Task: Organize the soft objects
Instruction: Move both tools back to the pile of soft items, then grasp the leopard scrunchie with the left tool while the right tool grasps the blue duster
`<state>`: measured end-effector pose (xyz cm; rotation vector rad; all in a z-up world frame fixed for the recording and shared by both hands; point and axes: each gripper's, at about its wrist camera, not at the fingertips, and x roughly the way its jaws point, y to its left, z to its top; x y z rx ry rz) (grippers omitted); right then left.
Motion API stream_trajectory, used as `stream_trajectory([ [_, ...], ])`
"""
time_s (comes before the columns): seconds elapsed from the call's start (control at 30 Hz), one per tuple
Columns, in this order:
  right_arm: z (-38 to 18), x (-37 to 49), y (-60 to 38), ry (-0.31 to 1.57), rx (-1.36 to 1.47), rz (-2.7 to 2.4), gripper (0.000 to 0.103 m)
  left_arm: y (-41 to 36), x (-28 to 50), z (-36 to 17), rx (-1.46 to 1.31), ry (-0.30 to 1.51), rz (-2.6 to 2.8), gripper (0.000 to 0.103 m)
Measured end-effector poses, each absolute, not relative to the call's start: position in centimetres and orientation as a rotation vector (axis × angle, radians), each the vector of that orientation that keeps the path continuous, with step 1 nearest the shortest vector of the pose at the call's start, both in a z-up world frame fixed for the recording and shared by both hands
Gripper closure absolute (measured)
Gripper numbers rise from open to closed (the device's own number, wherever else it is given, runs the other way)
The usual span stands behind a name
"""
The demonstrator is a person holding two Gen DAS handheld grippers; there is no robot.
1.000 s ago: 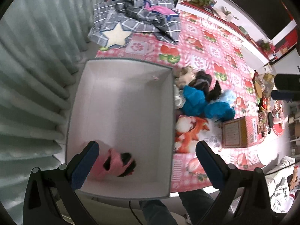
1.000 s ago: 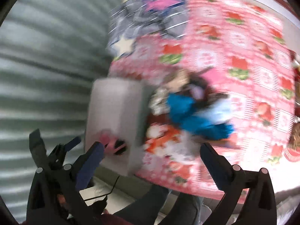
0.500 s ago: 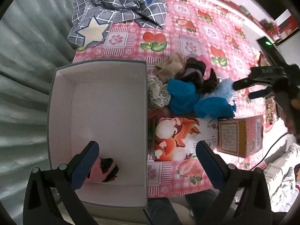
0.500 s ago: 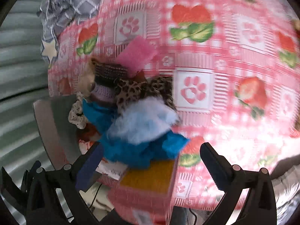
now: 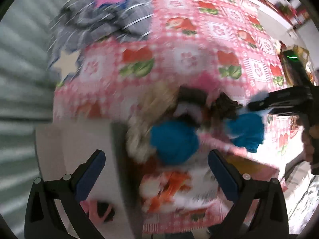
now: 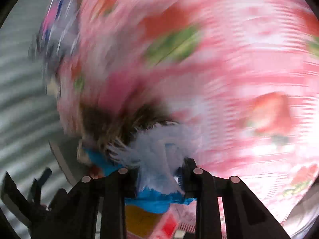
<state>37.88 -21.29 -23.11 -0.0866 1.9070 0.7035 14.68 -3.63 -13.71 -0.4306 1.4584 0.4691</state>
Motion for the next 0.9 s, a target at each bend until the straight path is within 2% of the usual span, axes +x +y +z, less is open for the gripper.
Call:
stream_trajectory([
  [0.13,-21.3,43.0,-26.2,1.766,-0.027,0.552,0.073,-4.3,20.7,-15.8,-0.327,1.481,0.399,0.0],
  [0.17,-21.1,44.0,-27.7,1.742,0.001,0.53,0.062,-4.4,22.2,-16.6,-0.3,1.488,0.384,0.0],
  [0.2,-21.1,44.6,-28.5,1.744,0.025,0.53,0.041,-4.7,23.6,-17.5,-0.263,1.497,0.368,0.0],
  [0.27,-21.2,44.8,-30.0,1.754,0.053,0.528,0.027,-5.0,25.8,-19.1,-0.205,1.519,0.348,0.0],
  [0.5,-22.4,44.6,-33.7,1.771,0.16,0.438,0.027,-5.6,29.4,-25.5,-0.049,1.642,0.304,0.0],
  [0.63,-23.6,45.3,-32.9,1.774,0.17,0.466,0.026,-4.0,29.3,-26.1,-0.155,1.651,0.302,0.0],
  [0.67,-23.8,45.6,-32.3,1.765,0.188,0.482,0.025,-3.2,29.4,-26.4,-0.217,1.654,0.32,0.0],
  [0.7,-24.0,45.8,-32.0,1.762,0.198,0.489,0.012,-2.6,29.6,-26.5,-0.264,1.656,0.336,0.0],
  [0.73,-24.4,46.2,-31.3,1.757,0.217,0.489,0.006,-2.0,29.8,-26.5,-0.313,1.65,0.348,0.0],
  [0.77,-24.7,46.5,-30.9,1.747,0.23,0.479,0.003,-1.7,30.0,-26.1,-0.341,1.634,0.349,0.0],
  [0.9,-25.4,47.8,-29.1,1.707,0.222,0.417,0.003,-2.1,30.4,-23.1,-0.357,1.552,0.313,0.0],
])
